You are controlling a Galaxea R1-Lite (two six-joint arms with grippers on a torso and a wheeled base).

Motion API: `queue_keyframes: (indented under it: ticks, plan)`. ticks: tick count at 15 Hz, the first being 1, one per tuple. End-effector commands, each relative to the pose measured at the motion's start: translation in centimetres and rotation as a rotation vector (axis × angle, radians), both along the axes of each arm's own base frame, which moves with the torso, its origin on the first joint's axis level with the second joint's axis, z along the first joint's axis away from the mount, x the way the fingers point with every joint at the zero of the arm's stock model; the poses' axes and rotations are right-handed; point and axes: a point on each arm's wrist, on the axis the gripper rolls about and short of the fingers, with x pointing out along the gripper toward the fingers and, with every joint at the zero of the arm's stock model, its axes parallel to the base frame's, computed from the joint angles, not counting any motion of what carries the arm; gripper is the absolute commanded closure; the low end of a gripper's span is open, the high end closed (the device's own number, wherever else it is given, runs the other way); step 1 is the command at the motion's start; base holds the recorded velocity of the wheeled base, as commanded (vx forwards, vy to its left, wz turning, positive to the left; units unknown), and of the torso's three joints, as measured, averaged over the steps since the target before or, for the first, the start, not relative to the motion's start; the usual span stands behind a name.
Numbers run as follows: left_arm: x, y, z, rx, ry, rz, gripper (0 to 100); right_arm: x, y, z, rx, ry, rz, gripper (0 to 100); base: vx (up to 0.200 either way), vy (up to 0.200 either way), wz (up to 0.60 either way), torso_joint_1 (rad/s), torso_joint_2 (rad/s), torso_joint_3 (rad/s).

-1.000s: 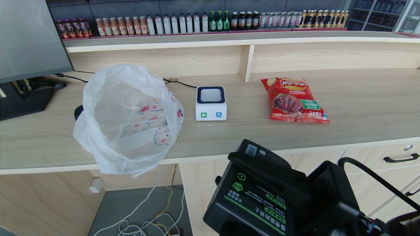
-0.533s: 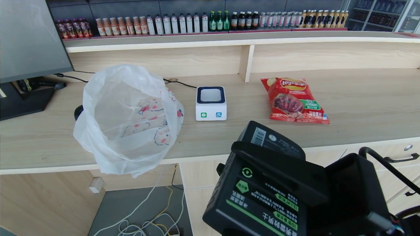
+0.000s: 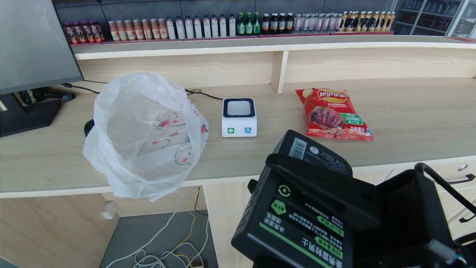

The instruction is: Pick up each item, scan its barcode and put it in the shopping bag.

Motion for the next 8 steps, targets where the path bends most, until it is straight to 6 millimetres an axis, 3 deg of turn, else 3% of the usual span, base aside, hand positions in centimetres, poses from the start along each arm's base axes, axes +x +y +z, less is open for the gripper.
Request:
queue_keyframes:
  ticks: [1,8]
  plan:
    - [0.0,0.0,0.0,0.0,0.0,0.0,0,-0.05,-0.08,0.11,0.005,-0.002,0.001,100,0.0,0.0,0.0,0.0,0.0,0.0]
    - [0.0,0.0,0.0,0.0,0.0,0.0,0,-0.1,-0.09,0.15,0.004,-0.008,0.0,100,0.0,0.0,0.0,0.0,0.0,0.0]
